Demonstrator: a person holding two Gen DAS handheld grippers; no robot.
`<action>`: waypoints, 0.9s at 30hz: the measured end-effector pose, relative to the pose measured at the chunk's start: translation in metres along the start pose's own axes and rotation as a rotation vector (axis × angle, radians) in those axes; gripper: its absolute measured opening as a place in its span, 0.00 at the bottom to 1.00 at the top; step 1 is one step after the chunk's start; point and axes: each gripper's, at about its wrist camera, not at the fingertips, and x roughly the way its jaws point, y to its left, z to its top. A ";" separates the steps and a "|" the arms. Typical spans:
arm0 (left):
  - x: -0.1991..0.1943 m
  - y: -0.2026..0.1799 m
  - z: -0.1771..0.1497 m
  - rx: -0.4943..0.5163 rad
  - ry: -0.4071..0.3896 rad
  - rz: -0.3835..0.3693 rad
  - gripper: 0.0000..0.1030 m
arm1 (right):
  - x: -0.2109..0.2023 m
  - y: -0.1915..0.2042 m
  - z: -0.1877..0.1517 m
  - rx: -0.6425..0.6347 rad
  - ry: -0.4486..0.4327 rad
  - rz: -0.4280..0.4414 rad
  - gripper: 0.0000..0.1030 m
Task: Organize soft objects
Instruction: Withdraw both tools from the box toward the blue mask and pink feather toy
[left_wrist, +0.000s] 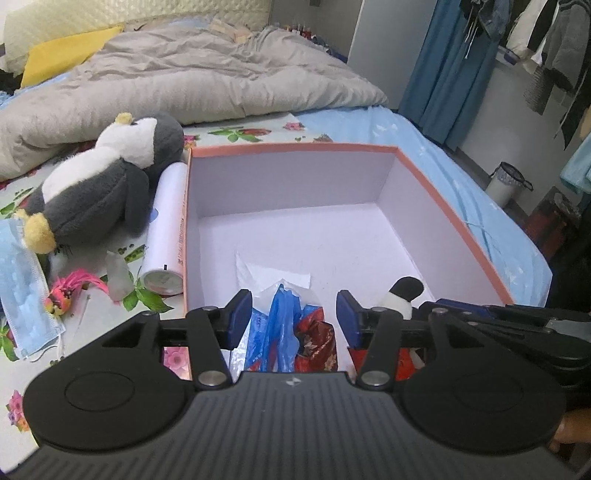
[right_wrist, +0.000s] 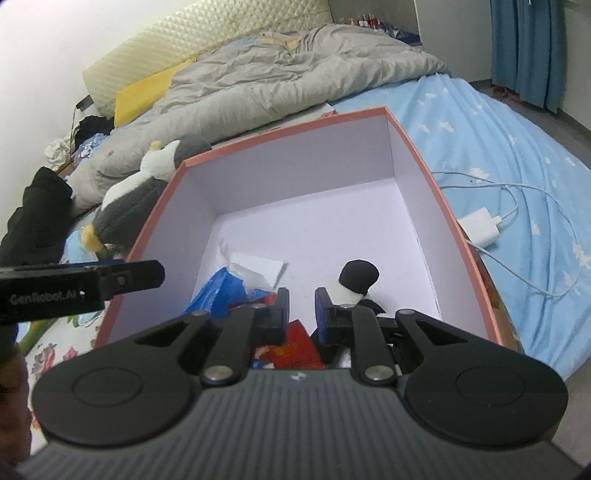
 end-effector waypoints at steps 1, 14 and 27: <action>-0.005 -0.001 -0.001 0.000 -0.008 0.000 0.55 | -0.004 0.001 -0.001 -0.004 -0.005 0.000 0.17; -0.089 -0.009 -0.030 -0.005 -0.105 -0.015 0.55 | -0.069 0.029 -0.021 -0.029 -0.086 0.021 0.17; -0.168 -0.006 -0.078 -0.028 -0.183 -0.013 0.55 | -0.123 0.058 -0.055 -0.066 -0.147 0.042 0.18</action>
